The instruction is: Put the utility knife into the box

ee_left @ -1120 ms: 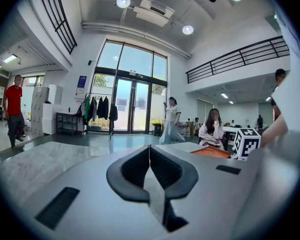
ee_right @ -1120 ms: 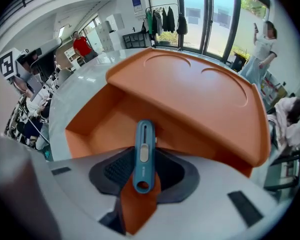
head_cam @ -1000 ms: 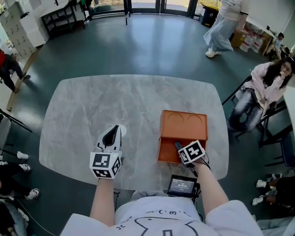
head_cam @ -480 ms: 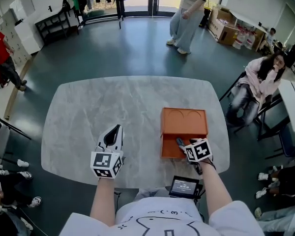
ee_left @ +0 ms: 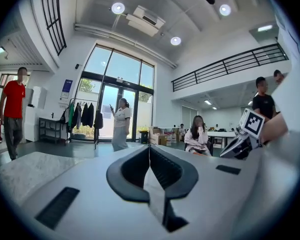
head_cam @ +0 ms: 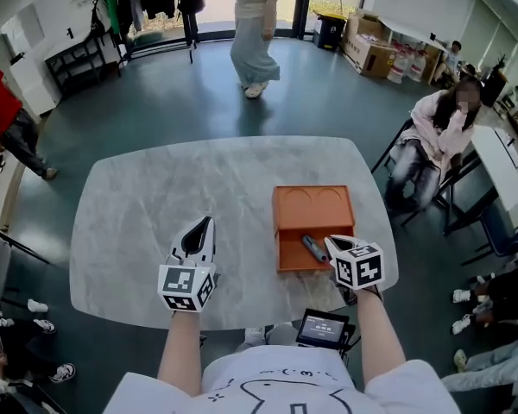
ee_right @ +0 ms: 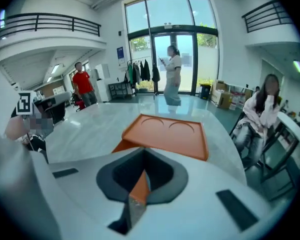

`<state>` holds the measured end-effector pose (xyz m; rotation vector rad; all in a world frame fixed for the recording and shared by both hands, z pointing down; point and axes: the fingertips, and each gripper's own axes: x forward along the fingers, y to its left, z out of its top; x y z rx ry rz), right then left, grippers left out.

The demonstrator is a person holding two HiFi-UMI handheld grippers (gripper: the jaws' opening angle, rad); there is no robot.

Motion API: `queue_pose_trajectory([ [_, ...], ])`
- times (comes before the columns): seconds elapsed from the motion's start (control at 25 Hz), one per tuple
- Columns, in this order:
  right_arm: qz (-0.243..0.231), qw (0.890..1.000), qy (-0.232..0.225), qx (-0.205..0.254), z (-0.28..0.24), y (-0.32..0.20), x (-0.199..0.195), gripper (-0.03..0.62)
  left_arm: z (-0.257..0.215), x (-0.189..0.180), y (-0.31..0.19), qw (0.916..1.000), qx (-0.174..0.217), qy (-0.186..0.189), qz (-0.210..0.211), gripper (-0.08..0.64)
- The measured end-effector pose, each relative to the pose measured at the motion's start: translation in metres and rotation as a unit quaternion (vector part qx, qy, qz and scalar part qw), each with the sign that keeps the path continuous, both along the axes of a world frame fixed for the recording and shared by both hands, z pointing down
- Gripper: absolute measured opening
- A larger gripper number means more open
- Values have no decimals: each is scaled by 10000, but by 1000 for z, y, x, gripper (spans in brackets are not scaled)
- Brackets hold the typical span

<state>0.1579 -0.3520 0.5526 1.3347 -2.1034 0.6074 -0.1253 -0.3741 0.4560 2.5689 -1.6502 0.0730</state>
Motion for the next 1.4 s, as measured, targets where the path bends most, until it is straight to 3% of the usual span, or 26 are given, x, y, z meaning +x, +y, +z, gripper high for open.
queue_pose_trajectory([
  [0.2, 193, 9955, -300, 883, -38, 6, 10, 8, -5, 9, 7, 9999, 115, 19, 15, 15],
  [0.52, 319, 9750, -812, 2044, -103, 25, 19, 6, -27, 23, 24, 9994, 346, 28, -3, 15],
  [1.12, 131, 9434, -1028, 3151, -176, 105, 18, 6, -79, 49, 101, 9962, 872, -53, 55, 15],
  [1.4, 18, 9373, -1049, 3324, -186, 138, 19, 6, -98, 66, 138, 9938, 1097, -97, 117, 15],
])
